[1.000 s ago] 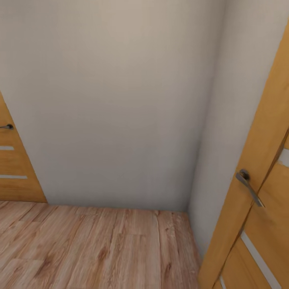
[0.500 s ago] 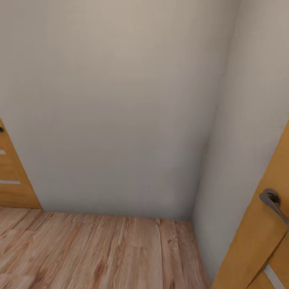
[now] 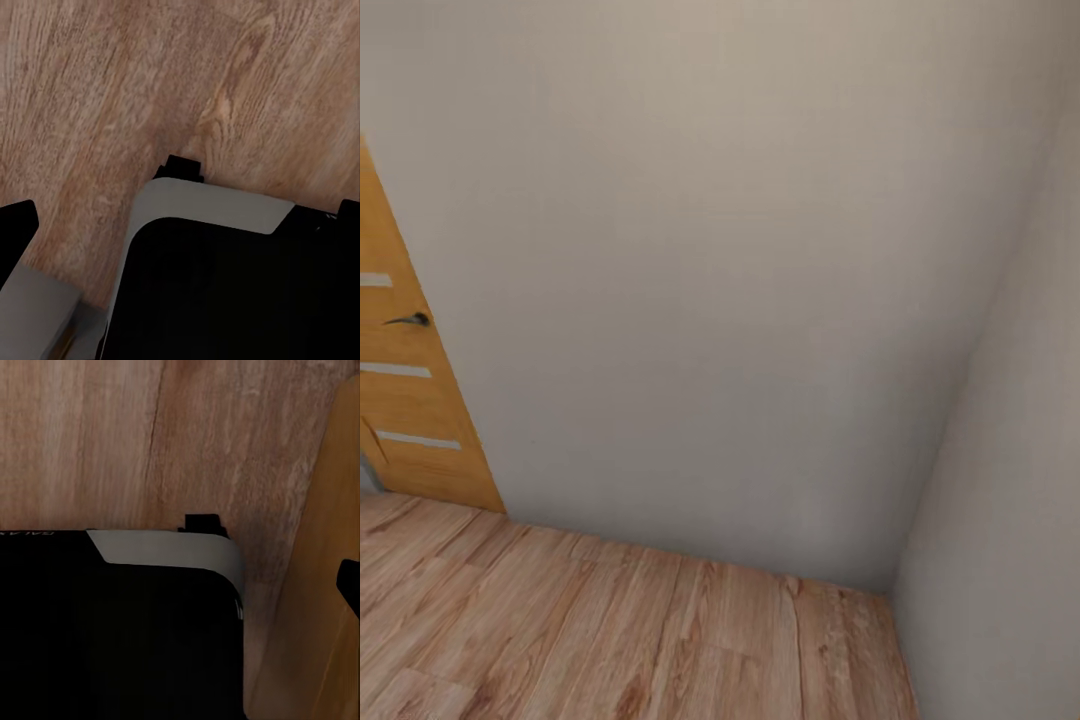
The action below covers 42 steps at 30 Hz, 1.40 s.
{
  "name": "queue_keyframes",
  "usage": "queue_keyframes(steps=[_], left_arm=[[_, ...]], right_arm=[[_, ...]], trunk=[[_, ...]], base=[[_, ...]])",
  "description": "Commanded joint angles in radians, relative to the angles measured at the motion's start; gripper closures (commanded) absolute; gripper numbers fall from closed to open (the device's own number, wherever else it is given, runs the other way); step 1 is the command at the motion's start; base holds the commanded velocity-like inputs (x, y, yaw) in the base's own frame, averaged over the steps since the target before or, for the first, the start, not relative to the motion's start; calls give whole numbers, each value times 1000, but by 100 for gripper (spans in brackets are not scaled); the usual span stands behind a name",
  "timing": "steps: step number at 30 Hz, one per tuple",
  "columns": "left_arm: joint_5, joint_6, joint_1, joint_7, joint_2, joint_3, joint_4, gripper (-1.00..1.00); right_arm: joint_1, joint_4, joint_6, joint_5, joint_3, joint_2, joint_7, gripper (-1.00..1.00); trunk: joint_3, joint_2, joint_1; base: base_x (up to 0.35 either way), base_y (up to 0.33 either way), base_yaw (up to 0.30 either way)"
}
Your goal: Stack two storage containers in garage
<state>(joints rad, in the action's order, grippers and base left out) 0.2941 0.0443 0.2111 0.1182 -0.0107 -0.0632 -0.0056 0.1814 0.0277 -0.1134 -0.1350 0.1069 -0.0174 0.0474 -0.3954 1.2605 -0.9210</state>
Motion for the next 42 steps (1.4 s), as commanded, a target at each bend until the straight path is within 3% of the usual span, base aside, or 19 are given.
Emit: queue_keyframes(steps=[1, 23, 42], left_arm=[[8, 3, 1, 3, 0, -7, 1, -100], [8, 3, 1, 3, 0, -7, 1, -100], [8, 3, 1, 3, -1, -7, 1, -100]], right_arm=[[1, 3, -6, -11, 8, 0, 5, -100], [1, 3, -5, -11, 7, 6, 5, -100], [1, 3, -8, -11, 4, 11, 3, -100]], trunk=[[-1, 1, -1], [-1, 1, -1], [-1, 1, -1]], base=[[321, 0, 300], [298, 0, 300], [29, 0, 300]])
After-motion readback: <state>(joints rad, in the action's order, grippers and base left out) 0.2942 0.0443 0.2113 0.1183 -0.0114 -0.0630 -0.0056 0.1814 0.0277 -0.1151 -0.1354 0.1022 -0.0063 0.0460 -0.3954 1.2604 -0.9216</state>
